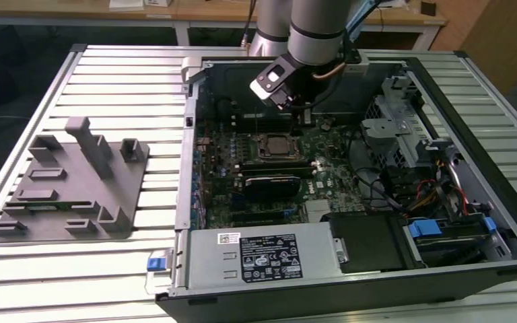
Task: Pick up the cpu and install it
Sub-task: 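Close the cpu cover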
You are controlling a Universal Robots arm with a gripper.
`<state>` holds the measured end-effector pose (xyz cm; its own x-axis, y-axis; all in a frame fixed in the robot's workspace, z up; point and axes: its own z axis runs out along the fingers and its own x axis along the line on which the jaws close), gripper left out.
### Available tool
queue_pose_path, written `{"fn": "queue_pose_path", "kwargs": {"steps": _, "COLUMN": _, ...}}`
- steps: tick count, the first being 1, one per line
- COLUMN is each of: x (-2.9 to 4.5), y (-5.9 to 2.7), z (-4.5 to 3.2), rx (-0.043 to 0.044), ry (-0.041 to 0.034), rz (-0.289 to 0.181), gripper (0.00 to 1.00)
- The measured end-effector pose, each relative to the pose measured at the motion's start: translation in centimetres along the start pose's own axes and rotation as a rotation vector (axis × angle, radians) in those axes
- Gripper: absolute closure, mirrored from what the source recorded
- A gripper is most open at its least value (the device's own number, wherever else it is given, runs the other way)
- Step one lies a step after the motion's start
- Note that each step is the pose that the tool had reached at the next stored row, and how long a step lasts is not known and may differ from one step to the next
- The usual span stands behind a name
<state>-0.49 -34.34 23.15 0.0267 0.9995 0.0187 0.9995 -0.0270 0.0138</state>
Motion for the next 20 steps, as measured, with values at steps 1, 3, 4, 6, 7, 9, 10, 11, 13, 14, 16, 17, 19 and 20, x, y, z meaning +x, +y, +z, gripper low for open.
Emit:
{"fn": "queue_pose_path", "kwargs": {"steps": 1, "x": -0.01, "y": -0.23, "z": 0.02, "rx": 0.0000, "ry": 0.0000, "rz": 0.000, "gripper": 0.89}}
{"fn": "queue_pose_path", "kwargs": {"steps": 3, "x": -0.02, "y": -0.66, "z": 0.06, "rx": 0.0000, "ry": 0.0000, "rz": 0.000, "gripper": 0.89}}
{"fn": "queue_pose_path", "kwargs": {"steps": 4, "x": -0.02, "y": -0.85, "z": 0.08, "rx": 0.0000, "ry": 0.0000, "rz": 0.000, "gripper": 0.89}}
{"fn": "queue_pose_path", "kwargs": {"steps": 6, "x": -0.03, "y": -1.18, "z": 0.11, "rx": 0.0000, "ry": 0.0000, "rz": 0.000, "gripper": 0.89}}
{"fn": "queue_pose_path", "kwargs": {"steps": 7, "x": -0.04, "y": -1.31, "z": 0.12, "rx": 0.0000, "ry": 0.0000, "rz": 0.000, "gripper": 0.89}}
{"fn": "queue_pose_path", "kwargs": {"steps": 9, "x": -0.05, "y": -1.57, "z": 0.15, "rx": 0.0000, "ry": 0.0000, "rz": 0.000, "gripper": 0.89}}
{"fn": "queue_pose_path", "kwargs": {"steps": 10, "x": -0.05, "y": -1.68, "z": 0.16, "rx": 0.0000, "ry": 0.0000, "rz": 0.000, "gripper": 0.89}}
{"fn": "queue_pose_path", "kwargs": {"steps": 11, "x": -0.05, "y": -1.81, "z": 0.18, "rx": 0.0000, "ry": 0.0000, "rz": 0.000, "gripper": 0.89}}
{"fn": "queue_pose_path", "kwargs": {"steps": 13, "x": -0.06, "y": -2.13, "z": 0.21, "rx": -0.0001, "ry": 0.0002, "rz": 0.000, "gripper": 0.89}}
{"fn": "queue_pose_path", "kwargs": {"steps": 14, "x": -0.06, "y": -2.29, "z": 0.22, "rx": -0.0001, "ry": 0.0002, "rz": 0.000, "gripper": 0.89}}
{"fn": "queue_pose_path", "kwargs": {"steps": 16, "x": -0.07, "y": -2.53, "z": 0.23, "rx": -0.0001, "ry": 0.0001, "rz": 0.000, "gripper": 0.89}}
{"fn": "queue_pose_path", "kwargs": {"steps": 17, "x": -0.07, "y": -2.58, "z": 0.23, "rx": 0.0000, "ry": 0.0000, "rz": 0.000, "gripper": 0.89}}
{"fn": "queue_pose_path", "kwargs": {"steps": 19, "x": -0.07, "y": -2.59, "z": 0.23, "rx": 0.0000, "ry": -0.0001, "rz": 0.000, "gripper": 0.89}}
{"fn": "queue_pose_path", "kwargs": {"steps": 20, "x": -0.07, "y": -2.60, "z": 0.23, "rx": 0.0000, "ry": 0.0000, "rz": 0.000, "gripper": 0.89}}
